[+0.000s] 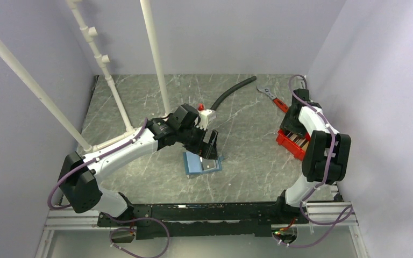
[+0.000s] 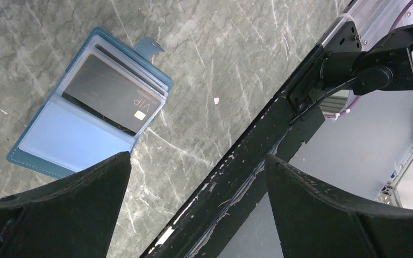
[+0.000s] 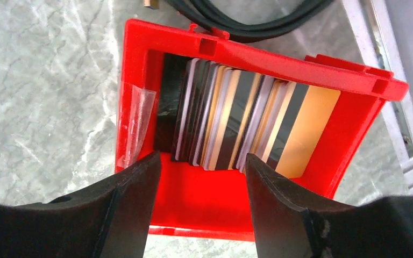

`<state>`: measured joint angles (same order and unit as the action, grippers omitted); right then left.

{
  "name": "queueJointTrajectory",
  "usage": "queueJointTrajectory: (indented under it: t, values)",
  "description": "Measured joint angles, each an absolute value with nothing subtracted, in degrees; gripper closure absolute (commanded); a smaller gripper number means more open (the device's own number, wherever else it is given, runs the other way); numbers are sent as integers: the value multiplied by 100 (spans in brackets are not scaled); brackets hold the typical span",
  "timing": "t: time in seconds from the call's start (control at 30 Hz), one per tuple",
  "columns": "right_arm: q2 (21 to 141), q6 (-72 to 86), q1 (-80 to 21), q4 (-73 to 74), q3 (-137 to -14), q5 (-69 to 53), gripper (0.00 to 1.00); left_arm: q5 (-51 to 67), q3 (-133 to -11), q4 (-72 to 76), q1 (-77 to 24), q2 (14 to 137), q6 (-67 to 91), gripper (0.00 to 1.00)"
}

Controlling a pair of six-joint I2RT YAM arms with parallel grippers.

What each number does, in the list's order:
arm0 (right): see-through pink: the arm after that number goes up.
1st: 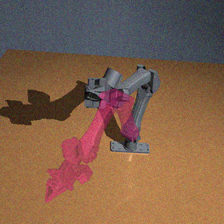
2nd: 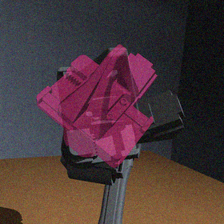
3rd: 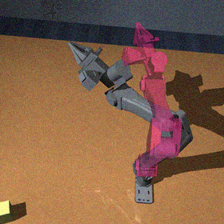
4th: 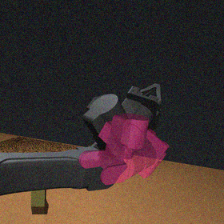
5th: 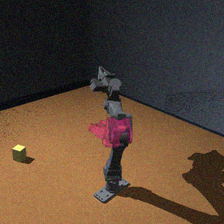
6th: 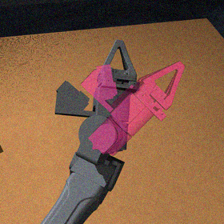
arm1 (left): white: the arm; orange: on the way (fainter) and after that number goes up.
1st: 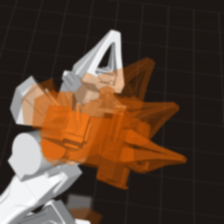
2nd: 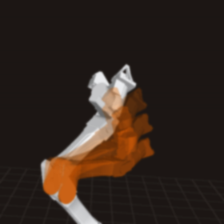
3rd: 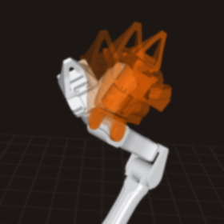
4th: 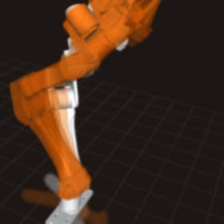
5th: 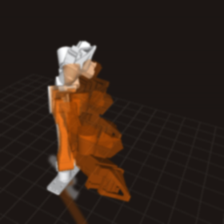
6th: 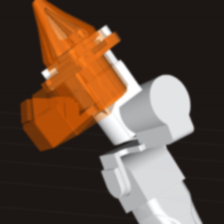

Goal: Put the credit cards into the card holder
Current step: Move the storage box to the center of the board.

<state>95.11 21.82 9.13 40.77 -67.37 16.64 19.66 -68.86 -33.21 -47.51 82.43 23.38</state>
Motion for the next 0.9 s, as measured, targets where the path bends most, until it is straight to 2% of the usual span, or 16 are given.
queueJointTrajectory:
  t: [0.4, 0.67, 0.9]
  values:
    - [10103, 3002, 237, 3433, -6976, 292, 36, 2012, -6886, -3323, -4703, 8243, 2340, 1]
    - [10718, 3706, -346, 3588, -7865, 565, 17, 2121, -6886, -3323, -4506, 8324, 2342, 1]
    - [10141, 3415, -248, 3509, -7332, 871, 16, 2397, -6886, -3242, -4136, 8733, 2495, 1]
